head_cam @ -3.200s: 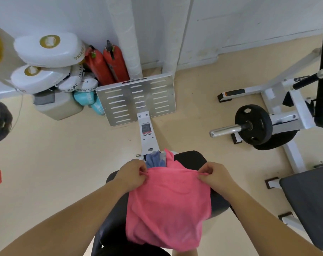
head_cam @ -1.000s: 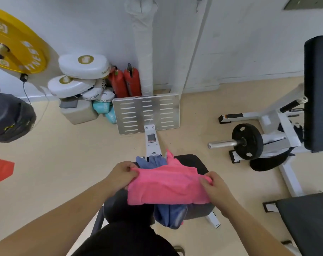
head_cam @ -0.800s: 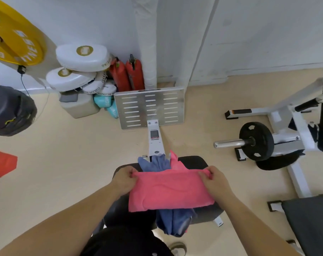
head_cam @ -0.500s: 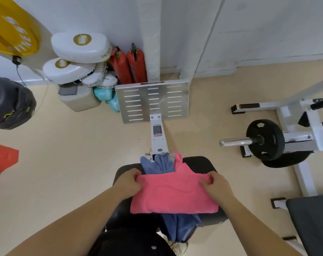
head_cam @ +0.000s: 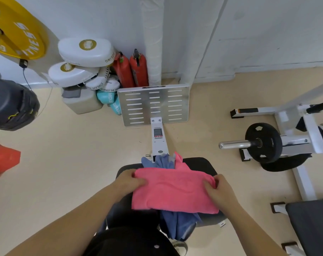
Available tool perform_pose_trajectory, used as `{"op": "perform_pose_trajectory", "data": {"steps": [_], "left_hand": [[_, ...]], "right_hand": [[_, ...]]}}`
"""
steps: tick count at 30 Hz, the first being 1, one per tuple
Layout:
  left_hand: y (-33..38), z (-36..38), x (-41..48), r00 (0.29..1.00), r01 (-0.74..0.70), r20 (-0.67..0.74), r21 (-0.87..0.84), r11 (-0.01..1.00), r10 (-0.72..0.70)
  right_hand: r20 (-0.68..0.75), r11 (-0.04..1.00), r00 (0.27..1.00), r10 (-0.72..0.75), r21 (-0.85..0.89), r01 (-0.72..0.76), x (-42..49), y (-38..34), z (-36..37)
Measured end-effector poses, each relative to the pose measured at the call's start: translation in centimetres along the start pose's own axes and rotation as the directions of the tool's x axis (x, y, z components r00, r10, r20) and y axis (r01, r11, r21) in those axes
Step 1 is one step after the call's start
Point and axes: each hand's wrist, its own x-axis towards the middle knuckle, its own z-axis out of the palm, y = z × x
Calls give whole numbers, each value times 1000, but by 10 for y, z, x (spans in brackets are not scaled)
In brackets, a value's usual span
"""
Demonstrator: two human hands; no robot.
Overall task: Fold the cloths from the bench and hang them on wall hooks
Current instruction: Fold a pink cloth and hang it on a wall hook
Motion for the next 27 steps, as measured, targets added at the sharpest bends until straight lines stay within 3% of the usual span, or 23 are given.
{"op": "perform_pose_trajectory", "data": {"steps": [2, 7, 11, 15, 19, 23, 27], "left_hand": [[-5, 0, -13, 995, -79, -73, -200, 977, 65], [-14, 16, -43, 866, -314, -367, 131, 941, 340], [-13, 15, -53, 856, -276, -437, 66, 959, 277], [-6, 3, -67, 834, -258, -483, 84, 962, 266], [18, 26, -88, 819, -346, -416, 190, 919, 395], [40, 87, -98, 829, -459, -177, 327, 826, 531], [45, 136, -77, 854, -459, -62, 377, 804, 516]], "right_hand": [[-40, 985, 999, 6, 172, 1, -22, 6, -5], [-125, 945, 992, -1, 325, 42, -65, 17, 7], [-134, 947, 991, -15, 316, 58, -68, 19, 23], [61, 938, 998, 10, 346, -31, -77, 16, 31], [101, 936, 995, -10, 352, -26, -92, 13, 31], [121, 898, 993, -17, 439, -38, -108, 17, 27], [175, 873, 984, -27, 485, -62, -114, 24, 25]]}}
